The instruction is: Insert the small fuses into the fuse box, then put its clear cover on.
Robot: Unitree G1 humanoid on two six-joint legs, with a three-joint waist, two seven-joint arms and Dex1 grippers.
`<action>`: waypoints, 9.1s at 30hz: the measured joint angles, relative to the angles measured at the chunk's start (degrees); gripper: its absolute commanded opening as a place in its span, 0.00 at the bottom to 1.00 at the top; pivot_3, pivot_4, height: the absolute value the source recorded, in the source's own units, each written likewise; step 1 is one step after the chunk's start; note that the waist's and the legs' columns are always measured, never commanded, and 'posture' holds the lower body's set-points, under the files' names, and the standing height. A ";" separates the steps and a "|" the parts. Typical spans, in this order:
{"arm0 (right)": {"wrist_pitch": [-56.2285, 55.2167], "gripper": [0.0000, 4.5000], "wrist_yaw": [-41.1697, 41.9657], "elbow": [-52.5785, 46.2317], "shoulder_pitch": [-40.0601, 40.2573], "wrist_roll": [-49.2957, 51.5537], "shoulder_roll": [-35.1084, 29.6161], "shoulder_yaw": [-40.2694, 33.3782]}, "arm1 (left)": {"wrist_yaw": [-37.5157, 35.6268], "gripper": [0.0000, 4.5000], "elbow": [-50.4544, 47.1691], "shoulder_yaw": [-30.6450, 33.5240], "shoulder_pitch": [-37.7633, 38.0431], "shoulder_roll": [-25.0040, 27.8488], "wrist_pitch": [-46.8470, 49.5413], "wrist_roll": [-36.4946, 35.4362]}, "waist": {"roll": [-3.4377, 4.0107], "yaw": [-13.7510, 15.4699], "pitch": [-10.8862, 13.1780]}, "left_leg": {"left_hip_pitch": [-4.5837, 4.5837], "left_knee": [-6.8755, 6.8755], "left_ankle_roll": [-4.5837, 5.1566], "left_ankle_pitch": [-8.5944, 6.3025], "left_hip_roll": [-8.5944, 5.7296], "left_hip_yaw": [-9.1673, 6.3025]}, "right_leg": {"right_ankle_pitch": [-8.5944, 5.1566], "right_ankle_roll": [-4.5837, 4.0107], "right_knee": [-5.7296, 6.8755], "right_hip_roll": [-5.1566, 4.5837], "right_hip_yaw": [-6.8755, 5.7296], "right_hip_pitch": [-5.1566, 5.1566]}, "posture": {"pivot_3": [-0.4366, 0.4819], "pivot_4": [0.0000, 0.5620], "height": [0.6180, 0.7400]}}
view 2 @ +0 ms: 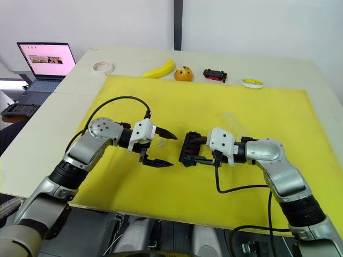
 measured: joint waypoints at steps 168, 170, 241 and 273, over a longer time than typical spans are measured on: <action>24.03 1.00 -21.50 -17.96 1.11 10.74 5.34 1.03 | 72.42 0.83 16.91 60.69 2.81 -13.55 75.99 -54.70 | -0.18 0.40 -0.23 | 0.11 -0.01 -0.63 0.29 -0.32 -0.16 | 0.00 0.00 0.43 -0.45 0.16 -0.08 | 0.48 0.27 1.00; 24.04 1.00 -21.40 -17.96 1.39 10.67 5.33 1.03 | 71.97 0.83 16.92 60.54 2.82 -13.28 75.99 -54.43 | -0.17 0.37 -0.23 | 0.12 -0.01 -0.62 0.28 -0.32 -0.16 | -0.01 0.00 0.43 -0.46 0.17 -0.09 | 0.48 0.27 1.00; 26.58 1.00 -23.07 -18.87 3.44 15.12 6.19 -3.38 | 68.50 0.01 12.29 62.30 2.66 -11.56 81.50 -51.91 | -0.28 -0.07 -0.15 | 0.03 -0.26 -0.53 0.21 -0.27 -0.16 | -0.01 0.00 0.34 -0.49 0.17 -0.30 | 0.48 0.27 1.00; 29.10 0.79 -72.77 -12.56 -5.90 73.04 31.18 -13.75 | 76.60 0.00 -2.93 34.88 0.73 -8.57 57.60 -97.44 | -0.29 -0.66 -0.14 | -0.79 -0.16 -0.54 0.32 -0.18 -0.17 | 0.00 -0.02 0.56 -0.19 0.21 -1.16 | 0.48 0.27 1.00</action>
